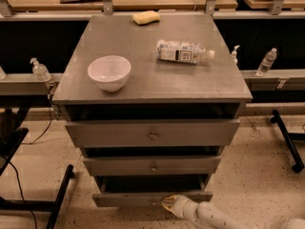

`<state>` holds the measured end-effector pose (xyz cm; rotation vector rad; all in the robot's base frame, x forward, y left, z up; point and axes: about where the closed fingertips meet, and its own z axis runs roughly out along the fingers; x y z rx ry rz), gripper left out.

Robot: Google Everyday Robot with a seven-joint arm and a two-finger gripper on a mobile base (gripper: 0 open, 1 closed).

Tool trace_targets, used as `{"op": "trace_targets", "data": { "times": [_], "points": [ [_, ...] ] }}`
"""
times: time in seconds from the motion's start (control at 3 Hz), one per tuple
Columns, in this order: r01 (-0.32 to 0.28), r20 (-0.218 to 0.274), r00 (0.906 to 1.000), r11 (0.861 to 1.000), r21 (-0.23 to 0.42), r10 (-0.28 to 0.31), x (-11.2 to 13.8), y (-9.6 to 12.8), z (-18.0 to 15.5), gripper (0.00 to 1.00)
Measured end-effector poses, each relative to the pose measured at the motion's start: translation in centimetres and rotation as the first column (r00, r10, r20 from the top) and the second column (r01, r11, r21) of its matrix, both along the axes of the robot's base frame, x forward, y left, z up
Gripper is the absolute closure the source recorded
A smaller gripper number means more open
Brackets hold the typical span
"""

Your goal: Close bottom drawer

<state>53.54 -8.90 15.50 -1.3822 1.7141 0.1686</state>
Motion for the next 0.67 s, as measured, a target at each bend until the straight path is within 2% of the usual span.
{"op": "trace_targets", "data": {
  "times": [0.67],
  "points": [
    [0.010, 0.004, 0.9999, 1.000, 0.000, -0.010, 0.60, -0.08, 0.08, 1.00]
  ]
}}
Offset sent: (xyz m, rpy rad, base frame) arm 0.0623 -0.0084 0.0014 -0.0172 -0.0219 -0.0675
